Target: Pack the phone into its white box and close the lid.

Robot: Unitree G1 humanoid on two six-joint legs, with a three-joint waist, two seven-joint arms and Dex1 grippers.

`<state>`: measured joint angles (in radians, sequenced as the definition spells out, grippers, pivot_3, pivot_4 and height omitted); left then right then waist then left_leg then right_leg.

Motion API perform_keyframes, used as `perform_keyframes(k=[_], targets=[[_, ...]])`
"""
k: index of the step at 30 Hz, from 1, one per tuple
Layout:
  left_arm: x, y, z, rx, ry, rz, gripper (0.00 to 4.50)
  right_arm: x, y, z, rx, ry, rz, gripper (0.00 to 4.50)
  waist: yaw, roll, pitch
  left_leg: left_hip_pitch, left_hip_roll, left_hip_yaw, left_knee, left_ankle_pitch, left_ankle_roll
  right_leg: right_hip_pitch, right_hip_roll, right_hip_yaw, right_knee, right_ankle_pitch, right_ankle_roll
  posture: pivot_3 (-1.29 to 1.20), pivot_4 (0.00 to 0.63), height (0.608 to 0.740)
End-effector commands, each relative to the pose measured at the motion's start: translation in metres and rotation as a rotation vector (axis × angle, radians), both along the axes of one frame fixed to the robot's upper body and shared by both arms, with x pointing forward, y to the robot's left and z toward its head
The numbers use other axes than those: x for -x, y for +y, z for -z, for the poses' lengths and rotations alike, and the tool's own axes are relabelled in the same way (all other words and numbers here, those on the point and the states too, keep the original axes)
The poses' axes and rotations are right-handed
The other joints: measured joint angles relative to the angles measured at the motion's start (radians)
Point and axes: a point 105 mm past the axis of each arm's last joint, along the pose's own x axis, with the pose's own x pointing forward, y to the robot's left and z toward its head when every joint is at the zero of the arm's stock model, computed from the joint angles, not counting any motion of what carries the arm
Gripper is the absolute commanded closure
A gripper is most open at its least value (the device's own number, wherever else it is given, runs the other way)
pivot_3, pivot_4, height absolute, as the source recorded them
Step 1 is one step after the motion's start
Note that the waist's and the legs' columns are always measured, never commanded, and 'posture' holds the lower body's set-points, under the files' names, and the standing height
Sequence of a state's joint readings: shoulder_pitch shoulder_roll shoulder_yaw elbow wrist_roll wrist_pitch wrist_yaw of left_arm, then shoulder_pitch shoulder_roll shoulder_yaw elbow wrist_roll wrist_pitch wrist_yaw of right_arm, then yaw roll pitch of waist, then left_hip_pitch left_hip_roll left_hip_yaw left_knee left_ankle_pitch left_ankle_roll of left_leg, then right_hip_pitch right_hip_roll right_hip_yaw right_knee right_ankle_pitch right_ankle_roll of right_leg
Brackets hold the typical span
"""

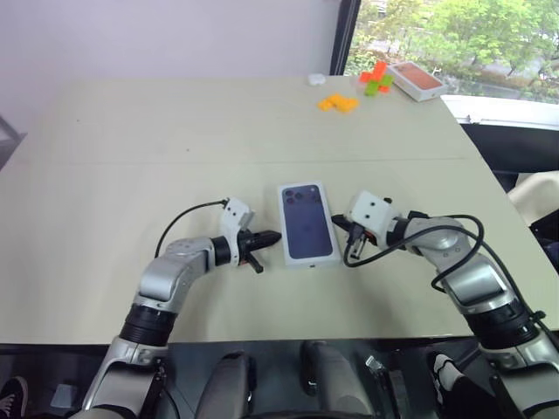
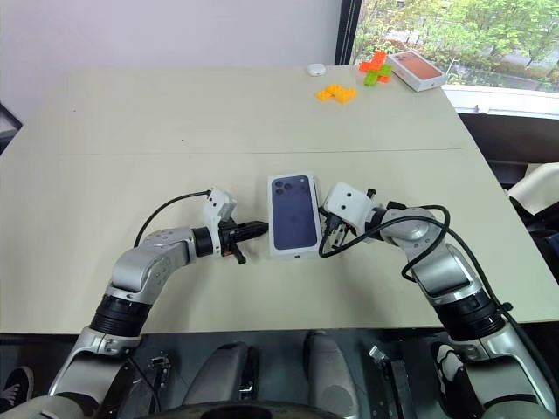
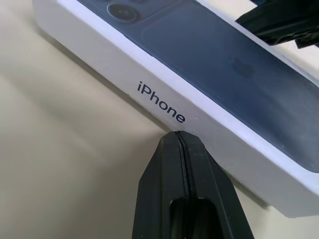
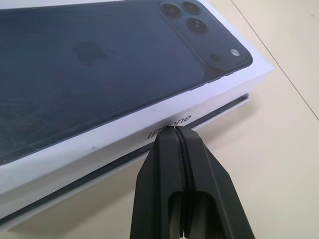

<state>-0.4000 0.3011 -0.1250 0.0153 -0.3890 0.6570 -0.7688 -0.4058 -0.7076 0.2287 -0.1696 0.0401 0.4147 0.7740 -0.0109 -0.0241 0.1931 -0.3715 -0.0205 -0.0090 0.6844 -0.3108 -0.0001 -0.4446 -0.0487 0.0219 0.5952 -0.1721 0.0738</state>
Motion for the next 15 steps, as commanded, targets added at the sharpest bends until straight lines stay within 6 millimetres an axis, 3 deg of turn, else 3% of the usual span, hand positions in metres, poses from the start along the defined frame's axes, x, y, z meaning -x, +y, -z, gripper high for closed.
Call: perform_keyframes(k=[1, 7, 15], targets=[[0.003, -0.016, -0.025, 0.06, -0.064, 0.058, 4.5, 0.0, -0.004, -0.004, 0.014, -0.022, -0.003, 4.48, 0.001, 0.0, 0.0, 0.0, 0.0, 0.0, 0.0, 0.0, 0.0, 0.0, 0.0, 0.0, 0.0, 0.0, 0.0, 0.0, 0.15, 0.74], [0.005, -0.016, -0.024, 0.049, -0.07, 0.063, 4.5, -0.001, -0.014, 0.0, 0.039, -0.011, 0.017, 4.48, 0.0, 0.0, 0.0, 0.0, 0.0, 0.0, 0.0, 0.0, 0.0, 0.0, 0.0, 0.0, 0.0, 0.0, 0.0, 0.0, 0.15, 0.74], [0.004, -0.011, -0.019, 0.022, -0.062, 0.052, 4.5, 0.001, -0.005, -0.002, 0.021, -0.016, -0.002, 4.48, 0.0, 0.0, 0.0, 0.0, 0.0, 0.0, 0.0, 0.0, 0.0, 0.0, 0.0, 0.0, 0.0, 0.0, 0.0, 0.0, 0.15, 0.74]])
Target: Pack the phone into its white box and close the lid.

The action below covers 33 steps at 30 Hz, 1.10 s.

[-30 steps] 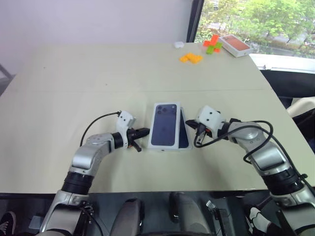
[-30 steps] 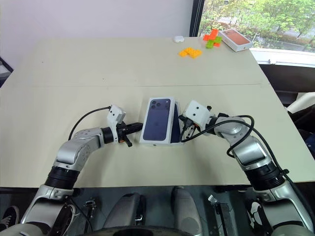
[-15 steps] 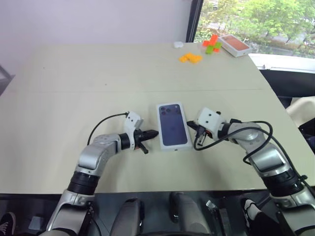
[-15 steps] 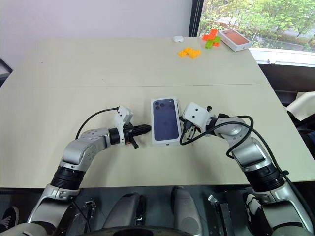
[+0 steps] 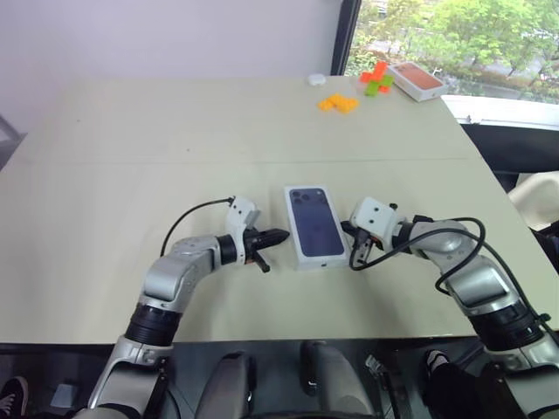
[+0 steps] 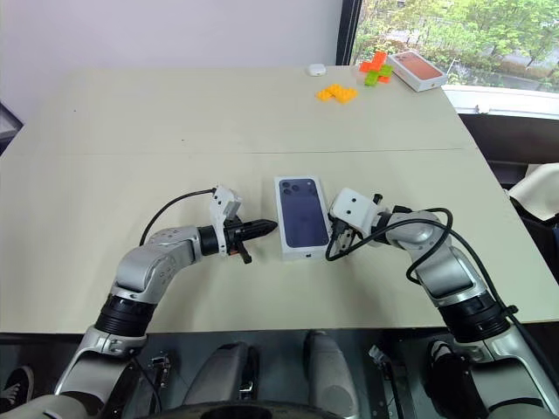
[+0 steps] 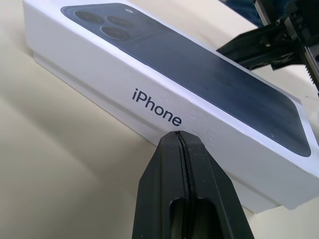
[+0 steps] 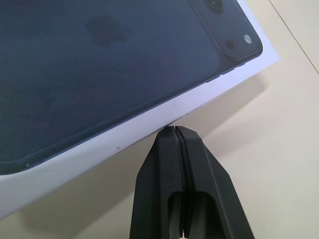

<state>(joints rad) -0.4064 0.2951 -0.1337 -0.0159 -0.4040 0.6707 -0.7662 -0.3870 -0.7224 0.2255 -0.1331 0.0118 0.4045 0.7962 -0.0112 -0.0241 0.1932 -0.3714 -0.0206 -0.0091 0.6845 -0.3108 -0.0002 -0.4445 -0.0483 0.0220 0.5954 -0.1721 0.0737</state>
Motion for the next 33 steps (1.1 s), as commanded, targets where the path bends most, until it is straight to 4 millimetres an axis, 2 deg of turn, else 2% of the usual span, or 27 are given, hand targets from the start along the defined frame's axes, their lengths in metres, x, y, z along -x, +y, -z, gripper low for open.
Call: perform_keyframes(k=[1, 5, 9, 12, 16, 18, 21, 25, 28, 31, 33], targets=[[-0.001, -0.002, -0.01, 0.01, -0.039, 0.01, 4.5, 0.001, 0.007, -0.014, -0.021, -0.051, -0.028, 4.48, 0.0, 0.0, 0.0, 0.0, 0.0, 0.0, 0.0, 0.0, 0.0, 0.0, 0.0, 0.0, 0.0, 0.0, 0.0, 0.0, 0.15, 0.74], [-0.003, 0.002, -0.01, 0.016, -0.029, -0.016, 4.5, 0.003, 0.007, -0.011, -0.012, -0.046, -0.034, 4.48, -0.001, 0.0, 0.0, 0.0, 0.0, 0.0, 0.0, 0.0, 0.0, 0.0, 0.0, 0.0, 0.0, 0.0, 0.0, 0.0, 0.15, 0.74], [-0.004, 0.01, -0.011, 0.003, -0.043, -0.029, 4.5, 0.001, 0.0, -0.012, 0.011, -0.053, -0.018, 4.48, -0.001, 0.0, 0.0, 0.0, 0.0, 0.0, 0.0, 0.0, 0.0, 0.0, 0.0, 0.0, 0.0, 0.0, 0.0, 0.0, 0.15, 0.74], [-0.004, 0.021, -0.02, 0.0, -0.061, -0.037, 4.5, 0.0, -0.008, -0.025, 0.0, -0.067, -0.012, 4.48, -0.001, 0.0, 0.0, 0.0, 0.0, 0.0, 0.0, 0.0, 0.0, 0.0, 0.0, 0.0, 0.0, 0.0, 0.0, 0.0, 0.15, 0.74], [-0.006, 0.029, -0.047, 0.044, -0.113, -0.029, 4.5, 0.009, -0.006, -0.056, -0.137, -0.062, -0.074, 4.48, -0.001, 0.0, 0.0, 0.0, 0.0, 0.0, 0.0, 0.0, 0.0, 0.0, 0.0, 0.0, 0.0, 0.0, 0.0, 0.0, 0.15, 0.74], [-0.007, 0.025, -0.061, 0.084, -0.131, -0.016, 4.5, 0.012, -0.007, -0.066, -0.172, -0.068, -0.092, 4.48, 0.001, 0.0, 0.0, 0.0, 0.0, 0.0, 0.0, 0.0, 0.0, 0.0, 0.0, 0.0, 0.0, 0.0, 0.0, 0.0, 0.15, 0.74], [-0.006, 0.003, -0.076, 0.135, -0.151, 0.036, 4.5, 0.02, 0.0, -0.07, -0.244, -0.027, -0.131, 4.48, 0.005, 0.0, 0.0, 0.0, 0.0, -0.001, 0.0, 0.0, 0.0, 0.001, 0.0, 0.0, 0.0, 0.0, 0.0, 0.0, 0.15, 0.74], [0.001, -0.022, -0.064, 0.12, -0.131, 0.096, 4.5, 0.036, 0.013, -0.047, -0.21, 0.059, -0.192, 4.48, 0.002, 0.0, 0.0, 0.0, -0.001, -0.001, 0.0, 0.0, 0.0, 0.001, -0.001, 0.0, -0.001, 0.0, 0.0, 0.0, 0.15, 0.74], [0.003, -0.032, -0.04, 0.062, -0.082, 0.102, 4.5, 0.045, 0.014, -0.019, -0.134, 0.097, -0.198, 4.48, 0.0, 0.0, 0.0, 0.0, -0.001, -0.001, 0.0, 0.0, 0.0, 0.001, 0.0, 0.0, 0.0, 0.0, 0.0, 0.0, 0.15, 0.74], [0.004, -0.027, -0.009, -0.058, -0.052, 0.085, 4.5, 0.05, 0.008, 0.009, -0.024, 0.108, -0.18, 4.48, -0.004, 0.0, 0.0, 0.001, 0.0, 0.0, 0.0, 0.0, 0.0, 0.001, 0.0, 0.0, 0.0, 0.0, 0.0, 0.0, 0.15, 0.74], [0.004, -0.018, 0.002, -0.098, -0.034, 0.071, 4.5, 0.052, 0.007, 0.02, -0.005, 0.122, -0.165, 4.48, -0.002, -0.002, -0.001, 0.004, 0.0, 0.001, 0.0, 0.0, 0.0, 0.002, 0.001, 0.001, 0.0, 0.0, 0.0, 0.0, 0.15, 0.74]])
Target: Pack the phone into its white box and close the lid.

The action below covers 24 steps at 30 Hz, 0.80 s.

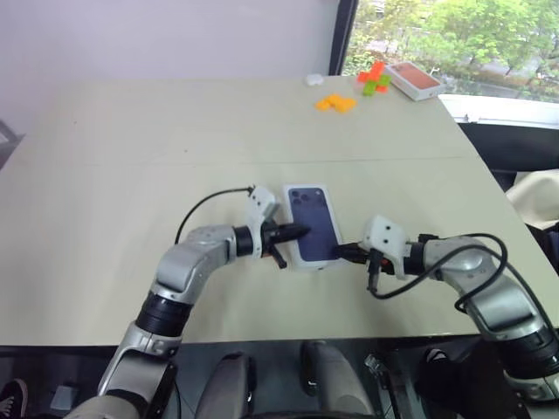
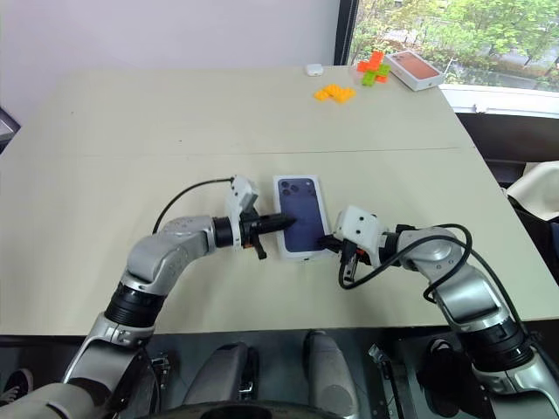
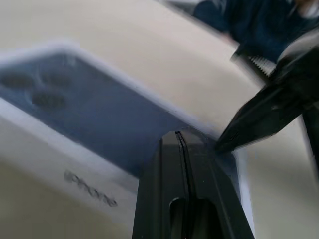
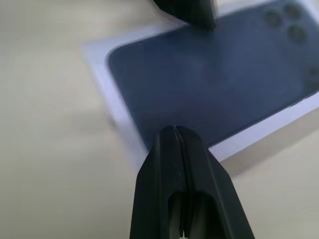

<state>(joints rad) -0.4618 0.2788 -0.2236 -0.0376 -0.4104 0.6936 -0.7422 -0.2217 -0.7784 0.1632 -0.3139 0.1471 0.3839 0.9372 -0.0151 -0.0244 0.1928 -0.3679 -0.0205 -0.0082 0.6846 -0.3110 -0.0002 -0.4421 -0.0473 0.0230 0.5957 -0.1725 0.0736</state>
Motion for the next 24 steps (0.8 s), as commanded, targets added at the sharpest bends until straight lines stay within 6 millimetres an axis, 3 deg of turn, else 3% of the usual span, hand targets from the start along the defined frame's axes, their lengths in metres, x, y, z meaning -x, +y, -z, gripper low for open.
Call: perform_keyframes(k=[1, 4, 9, 12, 15, 20, 24], targets=[[-0.003, 0.014, 0.014, -0.091, -0.009, -0.027, 4.5, 0.004, -0.005, 0.018, 0.096, -0.008, 0.008, 4.48, 0.002, -0.002, -0.001, 0.002, 0.0, -0.001, 0.0, 0.0, 0.0, 0.003, 0.001, 0.0, 0.0, -0.002, -0.002, 0.0, 0.15, 0.74], [-0.005, 0.018, 0.018, -0.116, -0.012, -0.035, 4.5, 0.004, -0.005, 0.019, 0.122, -0.035, -0.005, 4.48, 0.001, -0.002, -0.003, 0.014, 0.001, -0.001, -0.001, -0.001, 0.0, 0.014, 0.001, -0.001, -0.002, -0.007, 0.003, 0.0, 0.15, 0.74], [-0.015, 0.023, 0.004, -0.081, -0.046, -0.06, 4.5, -0.015, 0.0, -0.011, 0.0, -0.066, 0.046, 4.48, 0.001, -0.003, -0.003, 0.014, 0.001, -0.001, -0.001, -0.001, 0.001, 0.014, 0.0, 0.0, -0.002, -0.007, 0.004, 0.0, 0.15, 0.74], [-0.036, 0.02, -0.016, -0.014, -0.088, -0.14, 4.5, -0.036, 0.005, -0.033, -0.065, -0.126, 0.089, 4.48, 0.002, -0.003, -0.002, 0.013, 0.001, -0.002, -0.001, -0.001, 0.001, 0.013, 0.0, 0.0, -0.001, -0.006, 0.003, 0.0, 0.15, 0.74], [-0.066, 0.018, -0.028, 0.004, -0.127, -0.267, 4.5, -0.071, 0.007, -0.047, -0.075, -0.221, 0.174, 4.48, 0.004, -0.003, -0.002, 0.011, 0.0, -0.002, -0.001, -0.001, 0.001, 0.011, 0.0, -0.001, -0.001, -0.004, 0.0, 0.0, 0.15, 0.74], [-0.088, 0.004, -0.023, -0.056, -0.146, -0.308, 4.5, -0.108, 0.013, -0.047, -0.038, -0.281, 0.248, 4.48, 0.004, -0.003, -0.002, 0.01, -0.001, -0.002, -0.002, -0.001, 0.001, 0.011, -0.001, -0.001, -0.002, -0.002, 0.003, 0.0, 0.15, 0.74], [-0.094, -0.001, -0.012, -0.114, -0.13, -0.307, 4.5, -0.118, 0.015, -0.028, 0.002, -0.247, 0.262, 4.48, 0.005, -0.002, -0.002, 0.008, -0.002, -0.001, -0.003, -0.002, 0.003, 0.009, -0.003, -0.001, -0.002, -0.001, 0.003, 0.0, 0.15, 0.74]])
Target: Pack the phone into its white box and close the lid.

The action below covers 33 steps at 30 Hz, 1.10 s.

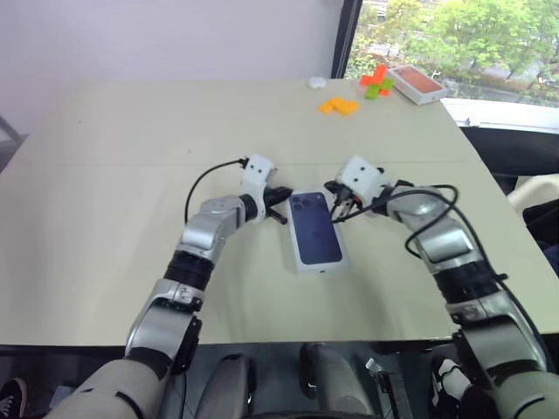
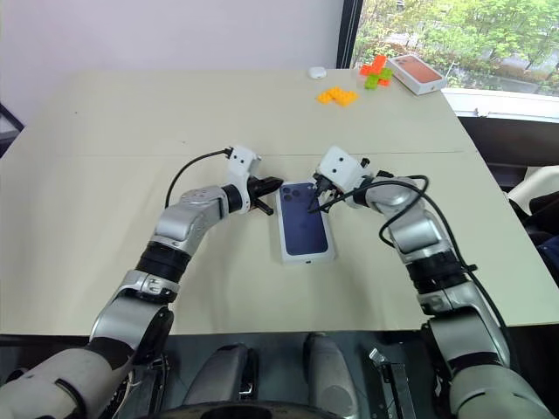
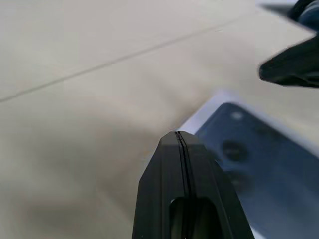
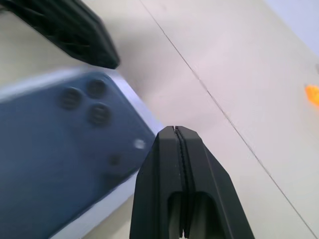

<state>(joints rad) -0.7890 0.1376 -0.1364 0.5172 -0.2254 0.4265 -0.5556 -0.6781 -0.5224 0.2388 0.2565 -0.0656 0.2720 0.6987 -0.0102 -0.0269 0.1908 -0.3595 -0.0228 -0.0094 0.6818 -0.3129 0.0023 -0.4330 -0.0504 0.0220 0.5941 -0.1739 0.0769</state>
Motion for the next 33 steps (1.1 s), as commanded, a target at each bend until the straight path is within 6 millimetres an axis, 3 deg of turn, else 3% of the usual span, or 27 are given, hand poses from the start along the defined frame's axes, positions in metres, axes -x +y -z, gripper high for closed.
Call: perform_keyframes(k=[1, 4, 11, 17, 19, 22, 25, 27, 29, 33], targets=[[-0.004, -0.001, 0.008, -0.072, 0.006, -0.003, 4.5, -0.004, 0.001, 0.013, 0.067, 0.004, -0.001, 4.48, 0.0, 0.0, 0.0, 0.0, 0.0, 0.0, 0.0, 0.0, 0.0, 0.0, 0.0, 0.0, 0.0, 0.0, 0.0, 0.0, 0.15, 0.74], [-0.002, 0.006, 0.022, -0.113, 0.048, -0.008, 4.5, 0.003, -0.005, 0.036, 0.119, 0.068, 0.005, 4.48, -0.003, 0.0, -0.001, 0.001, -0.001, 0.001, 0.0, -0.001, 0.001, 0.001, -0.002, 0.0, 0.0, 0.0, 0.0, 0.0, 0.15, 0.74], [0.008, 0.015, 0.02, -0.095, 0.043, 0.026, 4.5, 0.013, -0.012, 0.015, 0.016, 0.047, 0.005, 4.48, -0.003, 0.001, -0.001, 0.005, 0.0, 0.0, 0.001, 0.0, 0.0, 0.004, -0.001, 0.0, 0.001, 0.0, 0.0, 0.0, 0.15, 0.74], [0.034, 0.026, 0.002, 0.018, 0.004, 0.13, 4.5, 0.046, -0.009, -0.006, -0.154, 0.118, -0.1, 4.48, -0.006, 0.001, 0.0, 0.004, 0.001, 0.0, 0.001, -0.001, 0.001, 0.003, 0.0, 0.0, 0.001, 0.0, 0.0, 0.0, 0.15, 0.74], [0.04, 0.038, -0.017, 0.111, -0.005, 0.147, 3.97, 0.055, -0.012, -0.02, -0.276, 0.156, -0.121, 3.96, -0.006, 0.002, 0.001, 0.003, 0.001, 0.0, 0.001, -0.001, 0.001, 0.002, 0.0, 0.0, 0.001, 0.0, 0.0, 0.0, 0.15, 0.74], [0.057, 0.056, -0.04, 0.129, -0.088, 0.228, 2.7, 0.068, -0.014, -0.033, -0.321, 0.164, -0.18, 2.73, -0.004, 0.002, 0.002, 0.0, 0.002, 0.0, 0.001, 0.0, 0.001, -0.001, 0.0, 0.0, 0.001, 0.0, 0.0, 0.0, 0.15, 0.74], [0.068, 0.085, -0.052, 0.084, -0.17, 0.249, 1.09, 0.078, -0.024, -0.038, -0.353, 0.186, -0.2, 1.11, -0.004, 0.002, 0.002, 0.0, 0.003, 0.0, 0.001, 0.0, 0.001, -0.001, 0.001, 0.0, 0.001, -0.001, 0.0, 0.0, 0.15, 0.74], [0.071, 0.111, -0.047, 0.01, -0.151, 0.229, 0.05, 0.083, -0.035, -0.038, -0.336, 0.198, -0.2, 0.08, -0.004, 0.003, 0.002, 0.0, 0.003, 0.0, 0.001, 0.0, 0.001, -0.001, 0.001, 0.0, 0.001, -0.003, -0.003, 0.0, 0.15, 0.74], [0.073, 0.137, -0.046, -0.011, -0.126, 0.177, 0.02, 0.088, -0.046, -0.042, -0.319, 0.195, -0.196, 0.03, -0.006, 0.003, 0.002, 0.0, 0.002, 0.001, 0.0, -0.001, 0.001, -0.001, 0.001, 0.0, 0.0, -0.003, -0.003, 0.0, 0.15, 0.74], [0.078, 0.164, -0.05, 0.002, -0.128, 0.099, 0.02, 0.091, -0.061, -0.053, -0.312, 0.173, -0.173, 0.03, -0.003, 0.003, 0.003, -0.001, 0.002, 0.002, 0.001, -0.001, 0.001, -0.002, 0.0, 0.0, 0.0, -0.004, -0.002, 0.0, 0.15, 0.74]])
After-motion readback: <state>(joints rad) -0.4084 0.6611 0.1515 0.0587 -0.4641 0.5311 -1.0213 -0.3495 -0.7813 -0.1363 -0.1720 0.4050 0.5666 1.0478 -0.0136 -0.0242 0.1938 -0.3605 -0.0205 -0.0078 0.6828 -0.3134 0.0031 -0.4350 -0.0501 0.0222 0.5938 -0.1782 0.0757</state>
